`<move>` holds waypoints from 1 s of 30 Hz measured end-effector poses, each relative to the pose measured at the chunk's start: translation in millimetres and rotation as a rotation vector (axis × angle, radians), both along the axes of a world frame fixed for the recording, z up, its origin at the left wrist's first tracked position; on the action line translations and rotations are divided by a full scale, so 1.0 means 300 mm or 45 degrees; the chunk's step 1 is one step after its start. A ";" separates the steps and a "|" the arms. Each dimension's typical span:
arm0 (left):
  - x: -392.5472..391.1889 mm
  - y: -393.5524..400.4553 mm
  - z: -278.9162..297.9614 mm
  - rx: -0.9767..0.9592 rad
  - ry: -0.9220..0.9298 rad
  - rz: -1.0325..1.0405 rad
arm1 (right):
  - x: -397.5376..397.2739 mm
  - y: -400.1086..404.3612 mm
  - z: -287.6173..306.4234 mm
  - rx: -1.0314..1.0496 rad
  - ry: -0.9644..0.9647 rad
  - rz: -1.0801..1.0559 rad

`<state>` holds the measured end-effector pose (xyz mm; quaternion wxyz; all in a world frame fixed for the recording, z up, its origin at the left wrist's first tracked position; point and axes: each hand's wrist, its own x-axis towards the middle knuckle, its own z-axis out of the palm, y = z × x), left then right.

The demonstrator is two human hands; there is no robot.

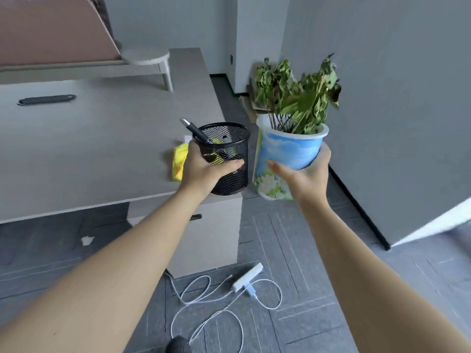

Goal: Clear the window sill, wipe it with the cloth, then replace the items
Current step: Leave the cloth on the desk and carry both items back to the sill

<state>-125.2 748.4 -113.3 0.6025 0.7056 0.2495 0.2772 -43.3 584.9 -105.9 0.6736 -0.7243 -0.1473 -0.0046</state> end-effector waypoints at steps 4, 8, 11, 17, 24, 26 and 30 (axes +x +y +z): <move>0.139 -0.301 0.046 0.006 -0.001 -0.192 | 0.058 -0.346 0.049 -0.050 0.003 -0.204; 0.285 -0.611 0.089 0.041 -0.016 -0.447 | 0.109 -0.666 0.074 -0.041 0.034 -0.426; 0.395 -0.837 0.091 -0.004 0.010 -0.620 | 0.144 -0.891 0.070 -0.039 0.034 -0.602; 0.632 -1.265 0.078 -0.012 0.039 -0.921 | 0.236 -1.309 0.048 -0.066 0.073 -0.905; 0.936 -1.769 0.087 0.017 0.021 -1.275 | 0.389 -1.751 0.039 -0.029 0.064 -1.275; 0.993 -1.907 0.091 0.026 0.012 -1.365 | 0.403 -1.867 0.034 -0.016 0.051 -1.367; 1.079 -2.172 0.065 0.093 0.053 -1.544 | 0.418 -2.105 0.013 -0.002 0.063 -1.512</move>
